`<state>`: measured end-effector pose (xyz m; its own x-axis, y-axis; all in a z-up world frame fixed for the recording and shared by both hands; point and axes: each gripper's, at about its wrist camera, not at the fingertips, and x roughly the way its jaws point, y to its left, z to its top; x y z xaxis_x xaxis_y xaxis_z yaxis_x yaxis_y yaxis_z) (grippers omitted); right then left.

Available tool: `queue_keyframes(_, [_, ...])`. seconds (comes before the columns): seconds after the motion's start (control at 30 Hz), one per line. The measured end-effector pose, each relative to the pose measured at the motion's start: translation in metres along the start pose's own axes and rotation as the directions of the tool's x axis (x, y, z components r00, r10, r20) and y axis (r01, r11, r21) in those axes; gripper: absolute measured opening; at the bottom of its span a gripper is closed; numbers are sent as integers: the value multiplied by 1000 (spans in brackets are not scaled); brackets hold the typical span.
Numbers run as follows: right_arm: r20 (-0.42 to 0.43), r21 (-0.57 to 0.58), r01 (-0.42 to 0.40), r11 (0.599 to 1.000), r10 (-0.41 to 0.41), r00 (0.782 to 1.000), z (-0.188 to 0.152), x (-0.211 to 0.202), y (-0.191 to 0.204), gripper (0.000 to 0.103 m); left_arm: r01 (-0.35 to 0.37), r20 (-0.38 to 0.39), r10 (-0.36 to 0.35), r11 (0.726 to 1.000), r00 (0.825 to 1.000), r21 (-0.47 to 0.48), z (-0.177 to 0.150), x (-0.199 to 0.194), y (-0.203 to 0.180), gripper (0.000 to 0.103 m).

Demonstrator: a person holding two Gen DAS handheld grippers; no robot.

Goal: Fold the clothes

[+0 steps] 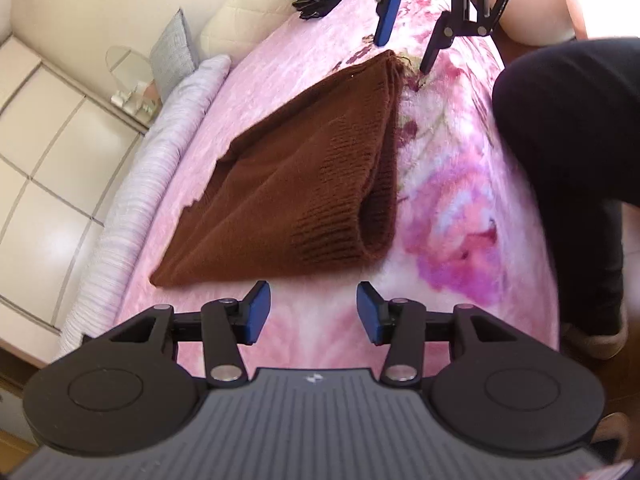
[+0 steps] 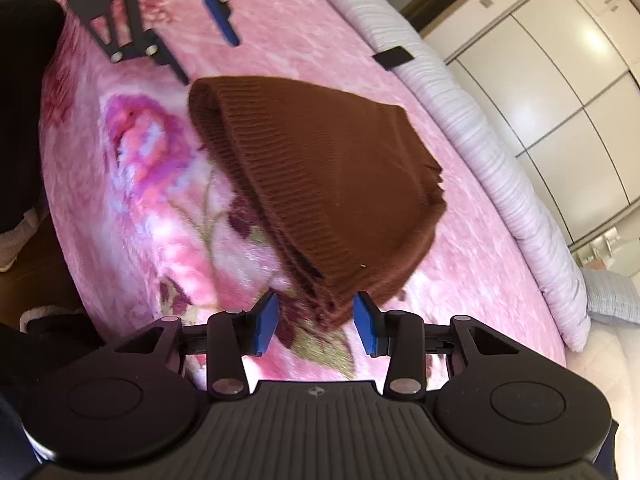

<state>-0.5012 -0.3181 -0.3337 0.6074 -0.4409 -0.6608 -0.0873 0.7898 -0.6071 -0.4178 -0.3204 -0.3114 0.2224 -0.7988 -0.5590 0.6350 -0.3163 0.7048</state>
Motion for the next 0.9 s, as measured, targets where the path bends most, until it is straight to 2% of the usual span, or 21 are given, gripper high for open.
queue_keyframes(0.23, [20,-46,-23,999,24,1000,11,14,-2,37,18,42,-17,1000,999,-4,7,9,9,46])
queue_keyframes(0.27, [27,-20,-27,999,28,999,11,12,-7,37,21,47,-20,1000,999,-5,8,10,11,47])
queue_keyframes(0.33, [68,115,-58,992,50,996,7,5,-24,38,31,57,-30,999,998,-15,8,11,13,48])
queue_keyframes(0.4, [107,284,-91,955,62,992,-1,-1,-44,40,49,69,-47,998,997,-35,7,9,16,48])
queue_keyframes(0.43, [127,368,-106,924,63,990,-6,-4,-54,42,66,81,-62,996,995,-52,7,7,17,48])
queue_keyframes(0.5, [165,539,-149,829,69,984,-20,-4,-69,43,124,115,-112,987,987,-103,5,3,24,48])
queue_keyframes(0.57, [196,688,-201,697,88,977,-34,1,-82,43,162,145,-138,973,980,-165,4,0,30,48])
queue_keyframes(0.7, [244,853,-264,450,103,964,-52,18,-95,43,166,176,-125,955,977,-247,6,-2,39,49])
queue_keyframes(0.73, [264,880,-286,379,110,958,-57,22,-98,40,164,178,-119,951,977,-263,7,-1,41,50])
queue_keyframes(0.77, [287,898,-309,314,116,951,-62,26,-101,29,159,182,-110,947,977,-279,8,0,44,51])
queue_keyframes(0.83, [294,920,-314,234,118,948,-68,33,-103,15,152,182,-98,940,978,-307,11,4,47,54])
queue_keyframes(0.87, [289,922,-309,234,116,950,-69,32,-104,9,155,179,-102,936,979,-316,13,6,47,54])
queue_keyframes(0.9, [284,922,-303,239,114,952,-69,32,-105,8,159,179,-106,936,978,-315,16,8,46,54])
